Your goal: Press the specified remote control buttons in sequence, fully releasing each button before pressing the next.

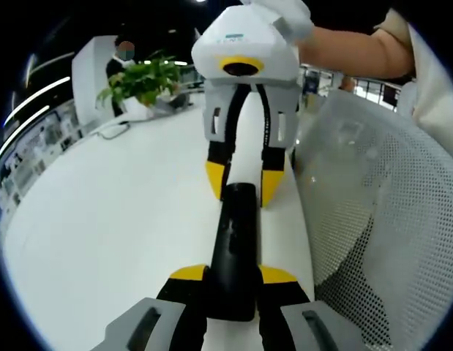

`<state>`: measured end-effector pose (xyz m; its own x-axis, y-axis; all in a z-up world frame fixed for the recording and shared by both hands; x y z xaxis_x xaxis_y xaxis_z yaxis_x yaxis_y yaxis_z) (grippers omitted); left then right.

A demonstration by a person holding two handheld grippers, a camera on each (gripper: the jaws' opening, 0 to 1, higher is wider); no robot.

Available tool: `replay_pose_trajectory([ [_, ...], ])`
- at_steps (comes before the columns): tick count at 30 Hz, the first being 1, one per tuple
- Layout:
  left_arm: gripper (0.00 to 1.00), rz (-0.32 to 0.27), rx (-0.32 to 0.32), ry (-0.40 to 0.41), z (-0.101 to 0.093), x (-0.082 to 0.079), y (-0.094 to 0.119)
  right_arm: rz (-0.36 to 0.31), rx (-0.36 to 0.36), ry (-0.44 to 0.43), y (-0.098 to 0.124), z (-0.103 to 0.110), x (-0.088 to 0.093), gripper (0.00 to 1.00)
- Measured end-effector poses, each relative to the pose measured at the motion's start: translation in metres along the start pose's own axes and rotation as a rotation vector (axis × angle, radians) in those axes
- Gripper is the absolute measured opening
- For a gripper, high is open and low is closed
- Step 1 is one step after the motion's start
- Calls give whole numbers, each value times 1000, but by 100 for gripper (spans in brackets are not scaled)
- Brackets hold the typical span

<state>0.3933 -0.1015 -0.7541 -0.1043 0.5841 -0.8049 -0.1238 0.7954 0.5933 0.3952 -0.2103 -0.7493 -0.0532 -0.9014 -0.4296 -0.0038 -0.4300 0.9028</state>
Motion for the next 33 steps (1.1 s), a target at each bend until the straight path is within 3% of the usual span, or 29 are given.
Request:
replay_pose_trajectory([
  [22,24,-1,1,6,0,-2,-1,-29,35,31,-1,-1,4,21],
  [33,24,32,-13,-20,1,-3,-2,-49,50,60,-1,-3,2,20],
])
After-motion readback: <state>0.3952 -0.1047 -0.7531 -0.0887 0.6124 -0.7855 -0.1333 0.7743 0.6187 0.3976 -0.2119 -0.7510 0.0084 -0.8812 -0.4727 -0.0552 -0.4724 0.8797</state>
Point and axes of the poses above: the point that each gripper's makers call its tool centre point, and the gripper's own axes: y roughly backward along the fingers, z roughly to its left, x roughly out of its underside, the point moved 4 cm from there along y, roughly backward along the fingers, and after that the axes turned 6 degrees about -z, right-handed, at the moved point
